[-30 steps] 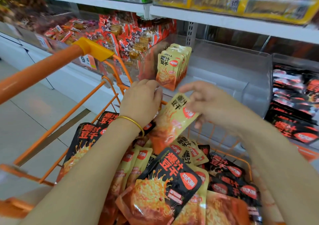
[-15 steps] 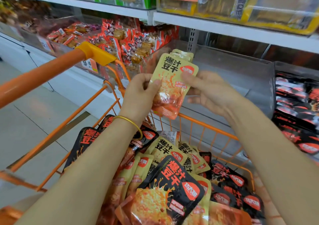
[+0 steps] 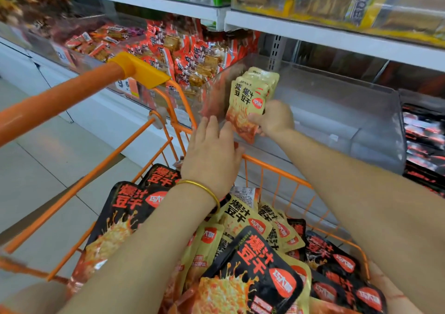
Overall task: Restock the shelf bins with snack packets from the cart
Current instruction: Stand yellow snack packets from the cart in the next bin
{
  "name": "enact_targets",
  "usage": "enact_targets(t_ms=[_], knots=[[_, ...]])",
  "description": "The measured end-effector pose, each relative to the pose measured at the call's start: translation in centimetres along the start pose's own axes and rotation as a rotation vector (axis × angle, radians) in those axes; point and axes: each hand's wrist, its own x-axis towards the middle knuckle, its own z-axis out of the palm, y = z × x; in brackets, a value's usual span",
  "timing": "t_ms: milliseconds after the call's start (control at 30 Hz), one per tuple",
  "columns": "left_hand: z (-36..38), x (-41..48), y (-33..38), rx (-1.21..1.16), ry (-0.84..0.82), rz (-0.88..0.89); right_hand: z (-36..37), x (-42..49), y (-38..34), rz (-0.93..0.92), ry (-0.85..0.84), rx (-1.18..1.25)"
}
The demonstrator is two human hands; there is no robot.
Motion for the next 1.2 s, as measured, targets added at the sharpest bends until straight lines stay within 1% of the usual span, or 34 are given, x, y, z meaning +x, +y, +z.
enact_targets(t_ms=[100,200,367,533,700,767,833,867,900,933,967,1000,1033,1067,1100,1133,1200], knots=[[0.2,-0.1,0.1,0.029,-0.012,-0.004,0.7,0.8,-0.3,0.01,0.052,-0.135],[0.2,-0.2,0.3,0.019,-0.011,-0.006,1.1,1.5,-1.0,0.023,0.086,-0.167],[0.1,-0.2,0.2,0.005,0.005,0.005,2.0,2.0,-1.2,0.105,0.121,0.012],[0.3,-0.2,0.0,0.007,0.018,0.015,2.0,2.0,-0.6,0.175,0.083,0.189],[0.1,-0.1,0.0,-0.018,0.082,0.019,0.6,1.3,-0.3,0.16,0.021,0.19],[-0.2,-0.2,0.3,-0.031,0.121,0.011,-1.4,-0.5,-1.4,0.09,0.029,0.2],[-0.5,-0.2,0.5,-0.024,0.154,-0.007,-3.8,-3.8,-2.9,0.008,0.04,0.287],[-0.6,-0.2,0.7,-0.013,0.161,-0.013,-5.0,-6.3,-3.4,-0.037,-0.004,0.348],[-0.6,-0.3,0.8,-0.006,0.166,-0.015,-6.2,-9.0,-3.8,-0.085,-0.101,0.383],[-0.6,-0.3,0.9,-0.005,0.172,-0.015,-6.9,-11.5,-3.9,-0.127,-0.229,0.352],[-0.6,-0.3,0.9,-0.01,0.175,-0.015,-7.0,-13.6,-3.6,-0.16,-0.368,0.246],[-0.6,-0.3,0.9,-0.016,0.178,-0.01,-6.8,-15.3,-3.1,-0.184,-0.481,0.083],[-0.5,-0.3,0.9,-0.018,0.179,0.0,-6.0,-16.3,-2.4,-0.203,-0.556,-0.109],[-0.4,-0.4,0.8,-0.019,0.177,0.015,-5.2,-17.1,-1.8,-0.22,-0.591,-0.287],[-0.4,-0.4,0.7,-0.024,0.176,0.033,-4.3,-17.4,-1.2,-0.231,-0.608,-0.403],[-0.3,-0.3,0.6,-0.032,0.178,0.055,-3.7,-17.6,-0.8,-0.231,-0.626,-0.428],[-0.2,-0.3,0.4,-0.048,0.182,0.097,-3.2,-17.4,-0.4,-0.218,-0.634,-0.356]])
